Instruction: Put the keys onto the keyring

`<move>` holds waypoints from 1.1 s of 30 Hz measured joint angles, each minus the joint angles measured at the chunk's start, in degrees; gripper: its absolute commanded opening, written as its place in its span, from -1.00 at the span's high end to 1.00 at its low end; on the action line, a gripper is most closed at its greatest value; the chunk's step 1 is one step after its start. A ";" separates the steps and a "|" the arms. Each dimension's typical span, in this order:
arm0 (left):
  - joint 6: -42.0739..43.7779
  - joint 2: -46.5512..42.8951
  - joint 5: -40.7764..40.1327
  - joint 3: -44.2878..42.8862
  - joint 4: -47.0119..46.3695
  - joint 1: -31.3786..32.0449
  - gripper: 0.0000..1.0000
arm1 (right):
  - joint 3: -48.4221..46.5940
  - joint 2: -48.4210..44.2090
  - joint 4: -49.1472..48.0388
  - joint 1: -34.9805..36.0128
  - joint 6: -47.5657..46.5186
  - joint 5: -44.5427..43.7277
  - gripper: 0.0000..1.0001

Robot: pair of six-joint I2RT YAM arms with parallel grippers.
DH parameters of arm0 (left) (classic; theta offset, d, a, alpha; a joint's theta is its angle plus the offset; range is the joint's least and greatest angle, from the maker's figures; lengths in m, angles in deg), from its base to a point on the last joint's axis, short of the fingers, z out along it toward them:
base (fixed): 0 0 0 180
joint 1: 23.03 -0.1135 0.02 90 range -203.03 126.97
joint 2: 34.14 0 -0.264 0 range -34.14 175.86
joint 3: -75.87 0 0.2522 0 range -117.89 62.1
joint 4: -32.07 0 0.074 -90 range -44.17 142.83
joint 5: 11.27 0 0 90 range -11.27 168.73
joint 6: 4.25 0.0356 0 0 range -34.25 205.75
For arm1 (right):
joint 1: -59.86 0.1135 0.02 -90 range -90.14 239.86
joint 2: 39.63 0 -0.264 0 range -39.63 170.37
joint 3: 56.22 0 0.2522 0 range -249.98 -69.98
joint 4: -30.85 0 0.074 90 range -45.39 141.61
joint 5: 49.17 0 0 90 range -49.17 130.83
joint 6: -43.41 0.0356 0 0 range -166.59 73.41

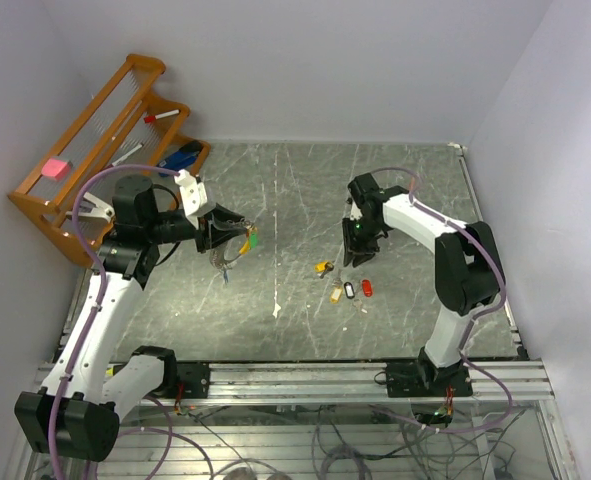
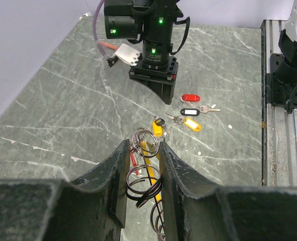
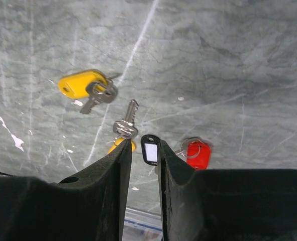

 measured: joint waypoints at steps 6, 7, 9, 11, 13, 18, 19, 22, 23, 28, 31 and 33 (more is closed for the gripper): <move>1.25 0.02 -0.04 0.00 0.85 0.00 0.86 | -1.79 1.53 -0.55 1.09 -0.39 0.20 0.45; 1.44 0.02 -0.04 0.00 1.07 0.00 0.86 | -1.79 1.68 -0.48 1.16 -0.39 0.20 0.45; 1.66 0.00 -0.04 0.00 1.38 0.00 0.87 | -1.77 1.88 -0.55 1.36 -0.39 0.20 0.45; 1.64 0.00 -0.04 0.00 1.40 0.00 0.86 | -1.79 1.99 -0.85 1.70 -0.39 0.33 0.45; 1.62 0.00 -0.04 0.00 1.38 0.00 0.86 | -2.01 2.32 -1.09 2.03 -0.61 0.42 0.45; 1.62 0.00 -0.07 0.00 1.40 0.00 0.86 | -4.55 5.20 -2.95 3.96 -2.32 0.81 0.47; 1.62 0.00 -0.09 0.00 1.38 0.00 0.86 | -4.63 5.46 -3.30 4.17 -2.62 0.90 0.47; 1.62 0.00 -0.22 0.00 1.40 0.00 0.86 | -4.68 6.19 -4.15 4.42 -3.67 1.03 0.50; 1.62 0.00 -0.24 0.00 1.40 0.00 0.86 | -4.68 6.36 -4.39 4.39 -4.04 0.96 0.51; 1.62 0.02 -0.61 0.00 1.38 0.00 0.86 | -4.68 6.58 -5.57 4.35 -5.64 0.79 0.57; 1.60 0.02 -0.66 0.00 1.36 0.00 0.86 | -4.72 6.62 -5.60 4.35 -5.68 0.70 0.69; 1.62 0.02 -0.70 0.00 1.38 0.00 0.86 | -5.53 7.21 -4.94 4.35 -5.22 1.05 0.73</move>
